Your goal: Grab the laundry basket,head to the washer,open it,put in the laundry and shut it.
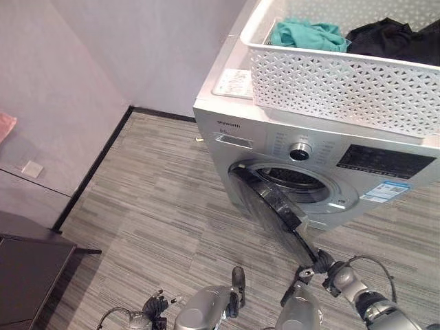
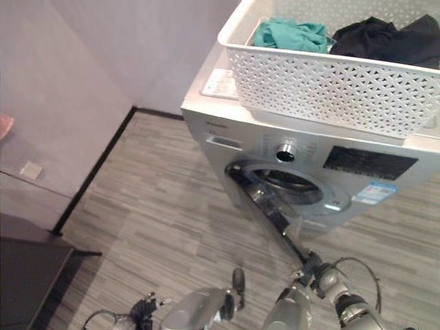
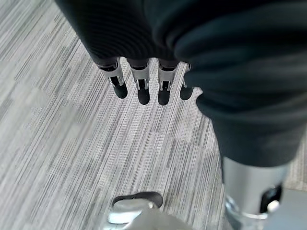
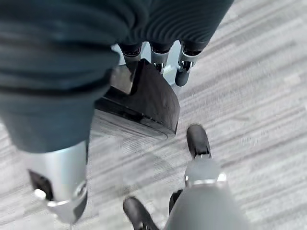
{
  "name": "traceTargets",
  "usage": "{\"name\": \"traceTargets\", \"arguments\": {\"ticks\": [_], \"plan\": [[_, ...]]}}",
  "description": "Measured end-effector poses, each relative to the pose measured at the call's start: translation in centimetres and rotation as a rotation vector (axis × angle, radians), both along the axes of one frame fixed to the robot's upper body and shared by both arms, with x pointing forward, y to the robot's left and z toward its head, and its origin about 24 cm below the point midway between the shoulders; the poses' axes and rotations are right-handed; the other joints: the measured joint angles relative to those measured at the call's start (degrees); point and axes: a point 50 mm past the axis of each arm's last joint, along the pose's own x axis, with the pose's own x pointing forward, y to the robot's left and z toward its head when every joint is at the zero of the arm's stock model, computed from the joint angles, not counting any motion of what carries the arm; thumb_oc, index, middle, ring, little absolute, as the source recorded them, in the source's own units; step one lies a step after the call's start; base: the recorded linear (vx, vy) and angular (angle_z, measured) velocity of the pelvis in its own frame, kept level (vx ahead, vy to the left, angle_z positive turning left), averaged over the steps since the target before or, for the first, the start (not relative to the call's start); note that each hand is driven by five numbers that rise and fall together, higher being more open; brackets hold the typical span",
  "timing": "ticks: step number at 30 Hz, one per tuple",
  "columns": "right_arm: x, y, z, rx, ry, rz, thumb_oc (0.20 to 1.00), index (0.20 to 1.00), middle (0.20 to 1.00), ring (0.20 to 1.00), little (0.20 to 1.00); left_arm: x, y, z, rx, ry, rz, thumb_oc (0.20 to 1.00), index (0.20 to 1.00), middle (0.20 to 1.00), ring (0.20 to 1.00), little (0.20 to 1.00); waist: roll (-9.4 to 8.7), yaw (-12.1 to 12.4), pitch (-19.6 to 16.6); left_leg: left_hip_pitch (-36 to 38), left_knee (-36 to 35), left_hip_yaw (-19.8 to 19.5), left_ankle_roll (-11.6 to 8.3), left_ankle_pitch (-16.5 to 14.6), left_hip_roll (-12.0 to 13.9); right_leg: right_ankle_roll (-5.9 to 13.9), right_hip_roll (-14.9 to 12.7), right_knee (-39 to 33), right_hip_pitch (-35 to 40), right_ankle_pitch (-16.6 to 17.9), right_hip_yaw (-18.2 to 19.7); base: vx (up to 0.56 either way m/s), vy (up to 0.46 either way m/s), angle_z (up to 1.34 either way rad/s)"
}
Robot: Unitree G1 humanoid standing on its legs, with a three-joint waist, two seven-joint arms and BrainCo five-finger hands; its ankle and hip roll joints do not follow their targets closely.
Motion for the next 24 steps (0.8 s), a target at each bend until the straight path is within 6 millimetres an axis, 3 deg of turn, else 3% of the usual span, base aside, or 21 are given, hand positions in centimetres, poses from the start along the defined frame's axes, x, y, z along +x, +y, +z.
{"name": "traceTargets", "arguments": {"ticks": [3, 4, 5, 7, 10, 14, 15, 18, 24], "plan": [[-0.5, 2.7, -1.3, 0.046, 0.037, 0.042, 1.0, 1.0, 1.0, 1.0, 1.0, -1.1, 0.8, -0.2, 0.029, 0.032, 0.006, 1.0, 1.0, 1.0, 1.0, 1.0, -0.62, 2.23, -0.67, -0.17, -2.61, -0.49, -0.93, 2.5, 1.4, -0.13, 4.44, 4.19, 0.9, -4.4, 0.75, -0.07, 0.018, -0.01], [-0.7, 3.3, -1.6, 0.061, 0.044, 0.045, 1.0, 1.0, 1.0, 1.0, 1.0, -1.5, 1.0, -0.3, 0.032, 0.043, 0.009, 1.0, 1.0, 1.0, 1.0, 1.0, -1.05, 2.5, -0.86, -0.25, -3.25, -0.47, -1.41, 2.9, 1.37, -1.96, 5.39, 2.14, 2.18, -5.41, 0.75, -0.07, -0.026, 0.0], [-0.7, 3.6, -1.6, 0.066, 0.045, 0.054, 1.0, 1.0, 1.0, 1.0, 1.0, -2.1, 0.9, -0.5, 0.03, 0.065, 0.013, 1.0, 1.0, 1.0, 1.0, 1.0, -0.64, 2.5, -0.82, -0.25, -3.68, -0.61, -1.74, 3.12, 1.73, -1.52, 5.89, 0.35, 2.67, -4.67, 0.1, -0.09, -0.045, -0.01], [-0.4, 4.6, -1.6, 0.077, 0.043, 0.096, 1.0, 1.0, 1.0, 1.0, 1.0, -3.0, 1.0, -0.7, 0.036, 0.089, 0.019, 1.0, 1.0, 1.0, 1.0, 1.0, -0.42, 2.85, -0.94, -0.09, -4.14, -1.32, -3.4, 4.28, 2.04, -2.48, 6.88, -1.11, 3.57, -3.45, 0.03, -0.05, -0.058, -0.03], [-0.2, 5.2, -1.4, 0.132, 0.041, 0.101, 1.0, 1.0, 1.0, 1.0, 1.0, -2.4, 0.7, -0.4, 0.034, 0.05, -0.005, 1.0, 1.0, 1.0, 1.0, 1.0, -0.16, 3.99, -1.11, -0.11, -4.85, -1.76, -4.6, 5.08, 2.87, -3.28, 7.91, -2.45, 4.09, -3.13, -0.76, -0.04, -0.074, 0.07], [0.2, 8.3, -1.3, 0.214, 0.053, 0.207, 1.0, 1.0, 1.0, 1.0, 1.0, -2.0, 0.0, 0.0, 0.027, -0.007, -0.071, 1.0, 1.0, 1.0, 1.0, 1.0, 0.38, 6.12, -1.9, 1.44, -7.88, -4.07, -7.27, 6.92, 4.05, -4.48, 9.81, -5.67, 6.74, -2.27, -3.23, 0.0, -0.075, 0.21], [0.7, 9.9, -0.5, 0.273, 0.023, 0.289, 1.0, 1.0, 1.0, 1.0, 1.0, -2.9, 0.2, -0.3, 0.034, 0.023, -0.065, 1.0, 1.0, 1.0, 1.0, 1.0, 0.53, 6.72, -2.42, 2.01, -9.2, -4.12, -7.72, 7.23, 4.57, -4.76, 10.35, -5.77, 6.73, -2.45, -3.38, 0.03, -0.07, 0.05], [1.4, 12.2, 0.7, 0.372, -0.052, 0.375, 1.0, 1.0, 1.0, 1.0, 1.0, -4.9, 0.4, -0.7, 0.031, 0.072, -0.059, 1.0, 1.0, 1.0, 1.0, 1.0, 0.77, 6.69, -4.87, 2.19, -9.71, -4.04, -7.98, 7.43, 5.23, -4.93, 11.18, -6.22, 6.76, -2.56, -3.48, 0.04, -0.063, -0.03], [0.3, 11.7, -0.3, 0.375, -0.019, 0.353, 1.0, 1.0, 1.0, 1.0, 1.0, -4.7, 0.4, -0.2, 0.033, 0.029, -0.164, 1.0, 1.0, 1.0, 1.0, 1.0, -0.88, 6.85, -7.85, 3.85, -11.76, -5.2, -8.52, 7.8, 5.56, -5.18, 11.31, -6.17, 8.35, -3.65, -5.14, 0.04, -0.022, 0.12]]}}
